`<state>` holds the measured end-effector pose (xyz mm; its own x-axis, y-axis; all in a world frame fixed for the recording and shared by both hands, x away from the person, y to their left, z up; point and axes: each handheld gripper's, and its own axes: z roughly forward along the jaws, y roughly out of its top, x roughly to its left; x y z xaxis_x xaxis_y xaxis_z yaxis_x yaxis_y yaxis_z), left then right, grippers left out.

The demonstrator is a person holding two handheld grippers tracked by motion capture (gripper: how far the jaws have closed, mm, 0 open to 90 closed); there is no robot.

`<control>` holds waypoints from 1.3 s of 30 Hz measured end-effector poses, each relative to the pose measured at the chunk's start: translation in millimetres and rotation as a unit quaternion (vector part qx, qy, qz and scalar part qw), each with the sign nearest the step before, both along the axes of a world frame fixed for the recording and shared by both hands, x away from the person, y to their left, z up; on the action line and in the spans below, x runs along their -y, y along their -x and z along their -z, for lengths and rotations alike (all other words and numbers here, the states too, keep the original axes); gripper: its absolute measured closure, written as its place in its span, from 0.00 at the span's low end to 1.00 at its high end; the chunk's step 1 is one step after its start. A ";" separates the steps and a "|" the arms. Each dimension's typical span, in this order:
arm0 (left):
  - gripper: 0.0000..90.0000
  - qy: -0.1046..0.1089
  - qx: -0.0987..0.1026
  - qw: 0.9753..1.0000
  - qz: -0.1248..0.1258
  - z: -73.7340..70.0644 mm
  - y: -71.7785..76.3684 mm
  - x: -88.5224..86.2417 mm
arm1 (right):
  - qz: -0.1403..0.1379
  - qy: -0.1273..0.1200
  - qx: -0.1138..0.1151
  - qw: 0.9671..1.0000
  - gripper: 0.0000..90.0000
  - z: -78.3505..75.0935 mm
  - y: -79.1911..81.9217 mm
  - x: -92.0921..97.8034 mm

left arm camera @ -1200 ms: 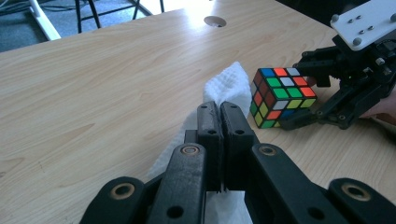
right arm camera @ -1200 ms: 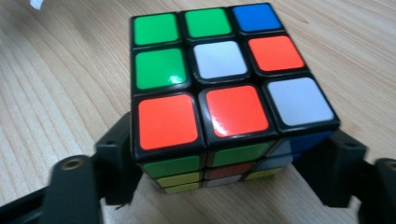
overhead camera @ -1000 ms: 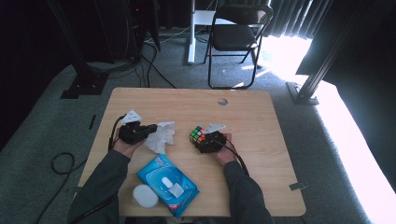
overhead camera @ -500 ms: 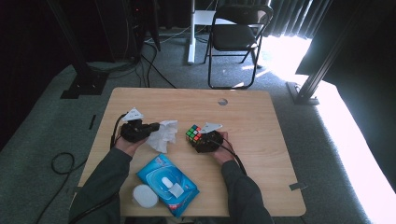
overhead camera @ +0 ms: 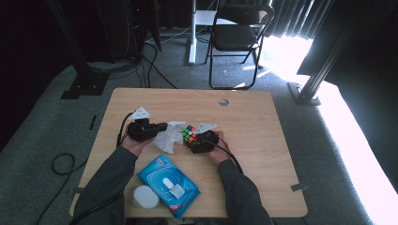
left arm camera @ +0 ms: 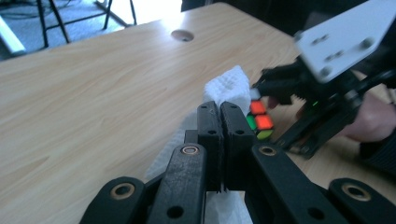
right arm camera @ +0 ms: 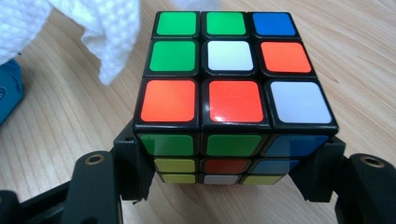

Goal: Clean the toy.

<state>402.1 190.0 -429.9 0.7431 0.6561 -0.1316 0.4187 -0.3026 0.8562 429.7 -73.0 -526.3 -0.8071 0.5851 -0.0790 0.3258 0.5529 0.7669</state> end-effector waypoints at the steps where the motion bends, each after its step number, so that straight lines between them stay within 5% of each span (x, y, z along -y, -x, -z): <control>1: 0.98 -0.004 0.001 1.000 0.001 -0.6 -1.0 1.8 | -0.002 0.000 0.001 1.000 0.38 -0.4 0.4 -2.1; 9: 0.98 -0.049 -0.019 0.999 0.010 16.2 -11.7 20.1 | -0.014 -0.014 0.003 1.000 0.38 -6.3 2.9 -11.7; 22: 0.95 -0.066 -0.027 0.997 0.018 28.2 -16.8 36.2 | -0.035 -0.019 0.002 0.999 0.38 -10.7 6.8 -22.7; 28: 0.76 -0.067 -0.026 0.997 0.009 31.5 -17.9 36.3 | -0.039 -0.017 0.001 0.999 0.38 -9.6 7.3 -23.7; 34: 0.67 -0.063 -0.019 0.997 0.028 31.7 -15.5 38.9 | -0.040 -0.019 0.001 0.999 0.38 -10.8 7.9 -26.3; 39: 0.73 -0.072 -0.007 0.997 0.021 31.5 -14.1 38.6 | -0.040 -0.017 0.004 0.999 0.38 -12.1 8.5 -26.4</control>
